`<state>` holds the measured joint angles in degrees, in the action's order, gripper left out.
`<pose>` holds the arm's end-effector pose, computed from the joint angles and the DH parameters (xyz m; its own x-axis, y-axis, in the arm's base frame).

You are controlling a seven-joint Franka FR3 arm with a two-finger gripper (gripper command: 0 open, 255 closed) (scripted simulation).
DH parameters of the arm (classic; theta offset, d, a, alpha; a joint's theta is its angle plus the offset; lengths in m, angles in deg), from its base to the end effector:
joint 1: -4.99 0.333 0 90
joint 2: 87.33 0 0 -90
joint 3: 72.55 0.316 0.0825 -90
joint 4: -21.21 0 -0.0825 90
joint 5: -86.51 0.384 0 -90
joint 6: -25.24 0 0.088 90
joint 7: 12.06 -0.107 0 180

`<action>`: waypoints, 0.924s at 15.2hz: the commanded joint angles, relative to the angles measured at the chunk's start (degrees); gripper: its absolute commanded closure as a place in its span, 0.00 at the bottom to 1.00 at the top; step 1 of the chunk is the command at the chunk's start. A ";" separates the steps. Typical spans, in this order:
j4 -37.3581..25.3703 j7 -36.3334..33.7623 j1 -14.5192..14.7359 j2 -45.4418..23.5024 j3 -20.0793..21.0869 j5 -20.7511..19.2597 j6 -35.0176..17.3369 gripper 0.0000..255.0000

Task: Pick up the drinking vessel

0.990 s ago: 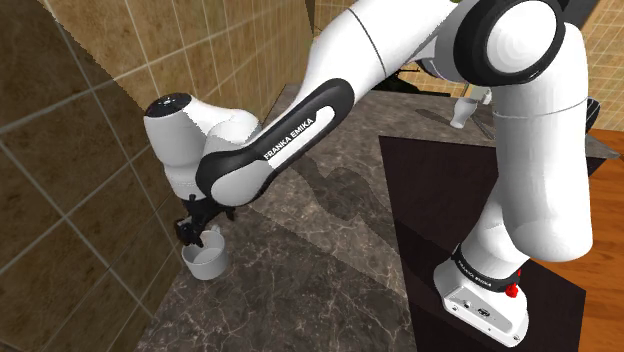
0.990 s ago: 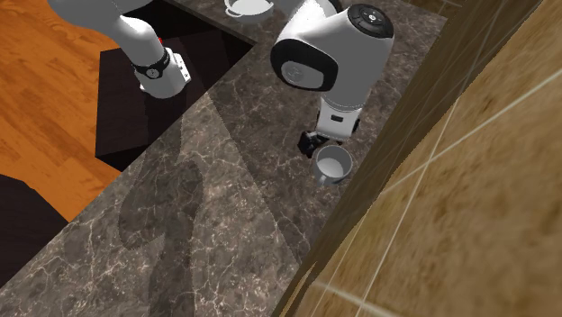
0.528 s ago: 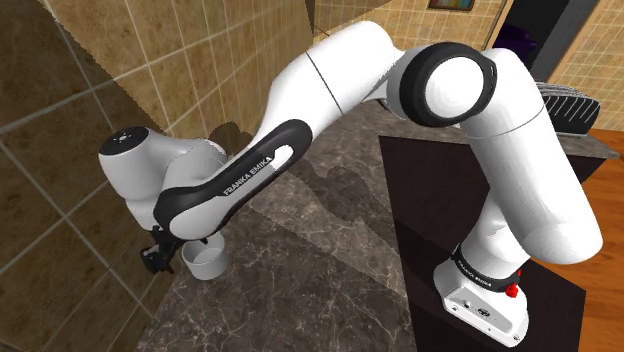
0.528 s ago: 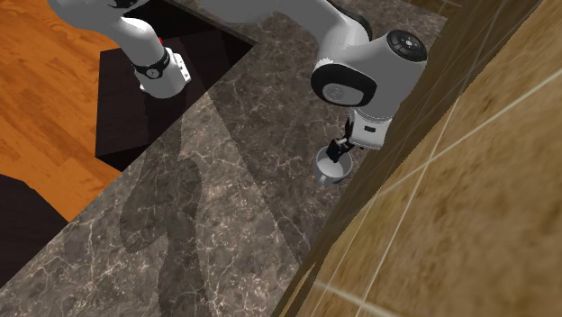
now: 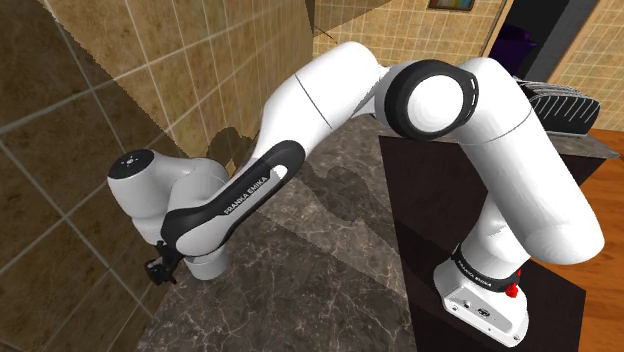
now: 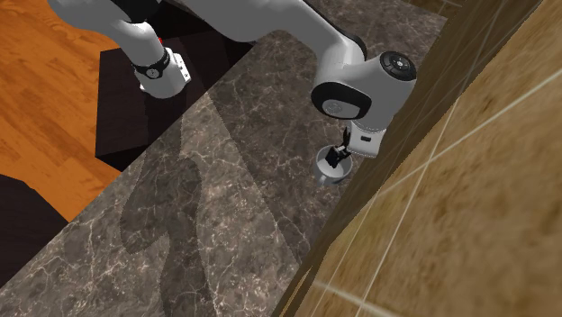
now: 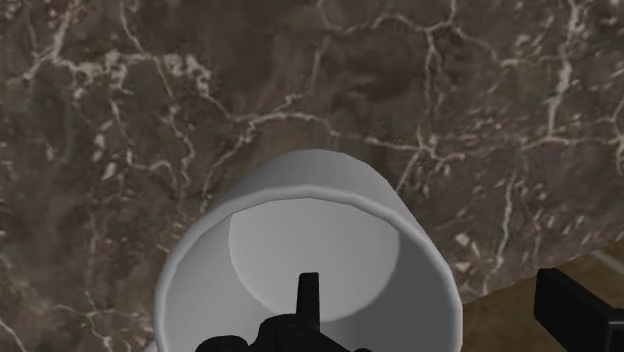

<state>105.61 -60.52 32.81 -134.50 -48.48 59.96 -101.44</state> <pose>0.4946 0.5193 0.2162 0.9747 0.2190 0.0447 0.2169 -0.9751 0.0462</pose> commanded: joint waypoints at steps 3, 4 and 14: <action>-0.26 0.01 0.08 -0.40 -0.12 -0.11 -0.19 1.00; -0.24 0.01 0.07 -0.39 -0.11 -0.11 -0.19 1.00; -0.05 0.32 -0.23 1.09 0.40 0.44 1.08 1.00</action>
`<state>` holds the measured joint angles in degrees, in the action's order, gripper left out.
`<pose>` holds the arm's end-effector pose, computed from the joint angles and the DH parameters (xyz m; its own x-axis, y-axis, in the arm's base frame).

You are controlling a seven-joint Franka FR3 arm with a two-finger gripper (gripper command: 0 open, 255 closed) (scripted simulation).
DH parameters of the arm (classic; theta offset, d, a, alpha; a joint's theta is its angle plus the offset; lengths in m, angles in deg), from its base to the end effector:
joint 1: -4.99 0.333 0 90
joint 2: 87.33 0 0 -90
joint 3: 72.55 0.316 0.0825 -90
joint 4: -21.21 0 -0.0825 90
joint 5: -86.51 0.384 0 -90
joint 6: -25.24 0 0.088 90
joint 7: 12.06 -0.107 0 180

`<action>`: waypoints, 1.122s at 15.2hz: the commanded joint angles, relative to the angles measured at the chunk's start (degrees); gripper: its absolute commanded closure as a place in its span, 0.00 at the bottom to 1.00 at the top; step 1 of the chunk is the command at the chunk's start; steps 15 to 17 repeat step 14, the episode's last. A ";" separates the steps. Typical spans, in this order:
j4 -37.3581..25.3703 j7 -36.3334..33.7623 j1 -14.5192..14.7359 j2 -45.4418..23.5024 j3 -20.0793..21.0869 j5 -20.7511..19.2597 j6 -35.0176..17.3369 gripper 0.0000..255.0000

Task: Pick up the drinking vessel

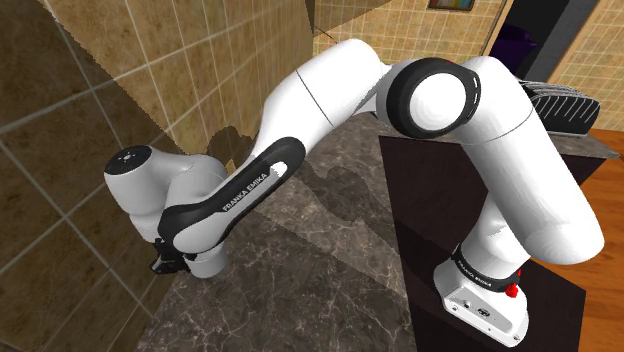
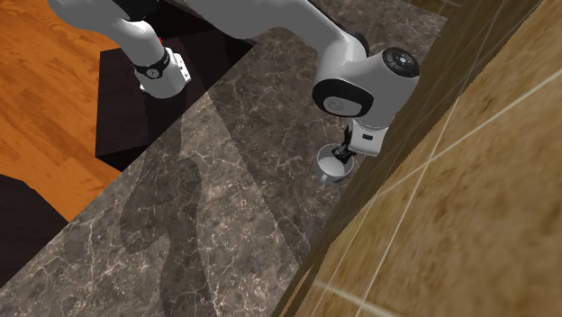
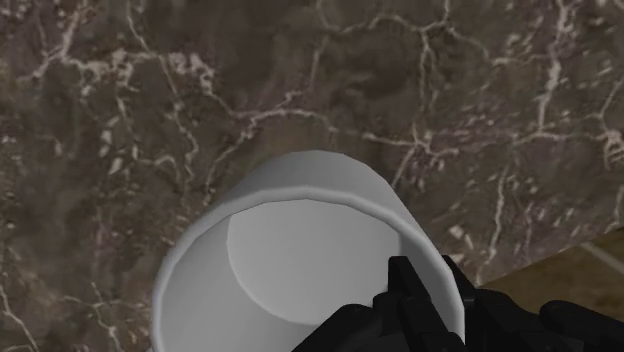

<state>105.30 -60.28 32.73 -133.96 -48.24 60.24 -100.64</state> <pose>0.4954 0.5201 0.2243 0.9746 0.2192 0.0451 0.2172 -0.9751 0.0459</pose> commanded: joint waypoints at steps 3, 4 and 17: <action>0.22 0.45 -0.45 1.93 0.65 0.73 1.66 1.00; 0.18 0.58 -0.54 2.37 0.81 0.92 2.13 1.00; -0.72 1.65 -1.14 5.68 2.00 2.46 6.19 1.00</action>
